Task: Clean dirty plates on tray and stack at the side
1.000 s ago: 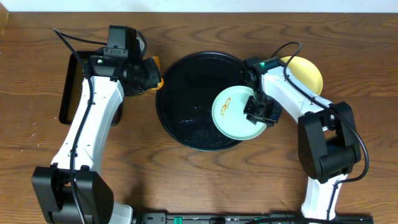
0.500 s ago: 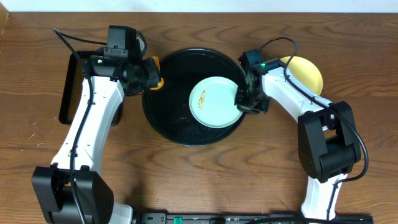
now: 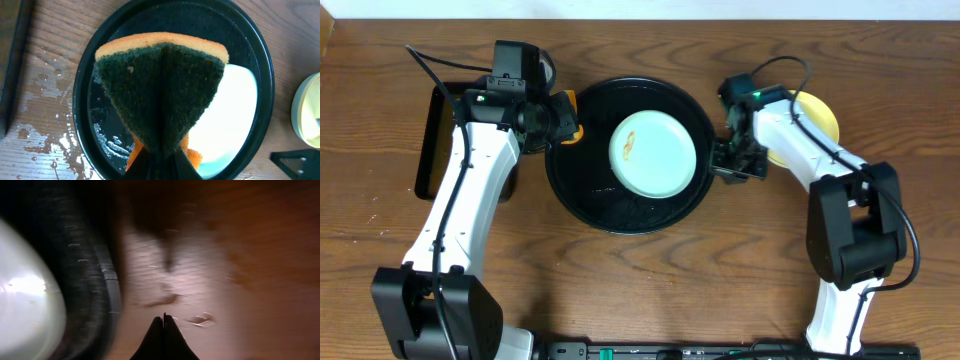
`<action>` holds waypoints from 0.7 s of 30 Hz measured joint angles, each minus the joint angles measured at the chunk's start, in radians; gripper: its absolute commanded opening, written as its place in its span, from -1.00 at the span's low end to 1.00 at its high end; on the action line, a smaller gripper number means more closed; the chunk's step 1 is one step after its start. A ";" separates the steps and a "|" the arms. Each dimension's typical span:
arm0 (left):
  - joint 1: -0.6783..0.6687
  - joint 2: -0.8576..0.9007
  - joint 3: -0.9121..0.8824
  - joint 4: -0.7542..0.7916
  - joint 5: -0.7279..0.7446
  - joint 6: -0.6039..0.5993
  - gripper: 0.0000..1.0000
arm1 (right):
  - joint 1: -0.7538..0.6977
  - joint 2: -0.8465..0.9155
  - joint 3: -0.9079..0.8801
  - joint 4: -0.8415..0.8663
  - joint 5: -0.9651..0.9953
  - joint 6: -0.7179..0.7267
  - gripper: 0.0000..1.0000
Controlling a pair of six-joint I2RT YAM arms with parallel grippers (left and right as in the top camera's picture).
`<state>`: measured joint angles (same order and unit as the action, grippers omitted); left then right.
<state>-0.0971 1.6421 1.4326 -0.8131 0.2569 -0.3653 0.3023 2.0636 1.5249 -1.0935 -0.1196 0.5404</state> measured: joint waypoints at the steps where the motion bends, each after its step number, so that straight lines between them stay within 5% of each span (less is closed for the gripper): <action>1: 0.000 0.000 0.000 0.000 0.000 0.000 -0.83 | -0.014 0.000 0.010 -0.018 0.013 -0.001 -0.98; 6: 0.000 0.000 0.000 0.001 0.000 0.000 -0.83 | -0.050 0.001 0.057 -0.044 0.037 -0.024 -0.95; 9: 0.000 0.000 0.000 0.001 0.000 0.000 -0.83 | -0.047 0.001 0.071 -0.024 -0.005 -0.079 -0.80; 12: 0.000 0.000 0.000 0.002 0.000 0.000 -0.83 | -0.028 0.002 0.077 0.056 -0.089 -0.169 -0.42; 14: 0.000 0.000 0.000 0.002 0.000 0.000 -0.83 | -0.007 0.002 0.079 0.125 -0.108 -0.195 -0.39; 18: 0.000 0.000 0.000 0.001 0.000 0.000 -0.83 | 0.066 0.003 0.081 0.212 -0.069 -0.213 -0.91; 21: 0.000 0.000 0.000 0.002 0.000 0.000 -0.83 | 0.093 0.011 0.081 0.209 -0.001 -0.183 -0.98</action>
<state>-0.0971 1.6421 1.4326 -0.8116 0.2569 -0.3653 0.3958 2.0750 1.6058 -0.8841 -0.1204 0.3576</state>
